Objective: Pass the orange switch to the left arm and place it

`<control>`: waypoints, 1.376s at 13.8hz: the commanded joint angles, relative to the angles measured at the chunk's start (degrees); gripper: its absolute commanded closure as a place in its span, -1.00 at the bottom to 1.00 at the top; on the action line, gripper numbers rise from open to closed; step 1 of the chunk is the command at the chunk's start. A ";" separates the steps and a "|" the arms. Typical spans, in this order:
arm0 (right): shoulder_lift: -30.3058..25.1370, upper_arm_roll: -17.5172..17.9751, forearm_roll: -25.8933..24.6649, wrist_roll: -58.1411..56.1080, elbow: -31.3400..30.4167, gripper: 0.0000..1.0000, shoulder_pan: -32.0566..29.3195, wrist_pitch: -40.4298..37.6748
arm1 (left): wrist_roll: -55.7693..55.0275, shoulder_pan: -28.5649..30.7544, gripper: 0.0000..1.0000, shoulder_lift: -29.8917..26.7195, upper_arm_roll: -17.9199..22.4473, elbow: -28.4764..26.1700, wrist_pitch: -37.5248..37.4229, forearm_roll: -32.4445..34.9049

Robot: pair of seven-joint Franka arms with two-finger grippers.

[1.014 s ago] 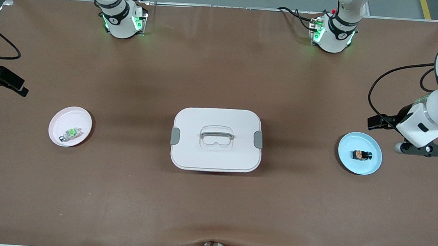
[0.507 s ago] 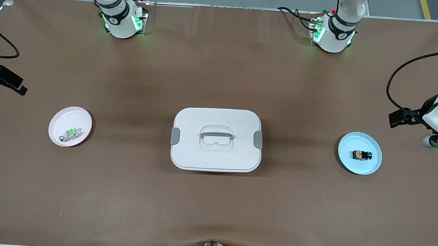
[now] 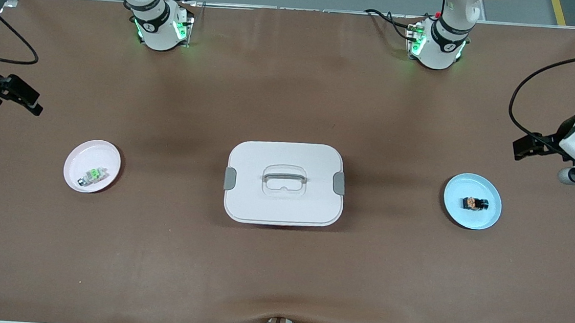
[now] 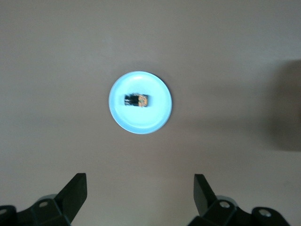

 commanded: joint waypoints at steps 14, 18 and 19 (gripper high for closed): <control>-2.18 0.97 -0.57 -5.38 3.99 -1.00 -1.13 -12.48 | 1.03 -10.03 -1.00 -11.17 9.01 -9.16 1.42 -5.24; -2.09 0.97 -0.22 -4.34 3.99 -1.00 -1.13 -12.74 | 0.94 -10.12 -1.00 -10.82 8.92 -8.98 1.25 -4.97; -2.00 1.06 -0.22 -3.29 3.99 -1.00 -1.04 -12.74 | 0.94 -10.03 -1.00 -10.82 8.92 -8.98 1.25 -4.89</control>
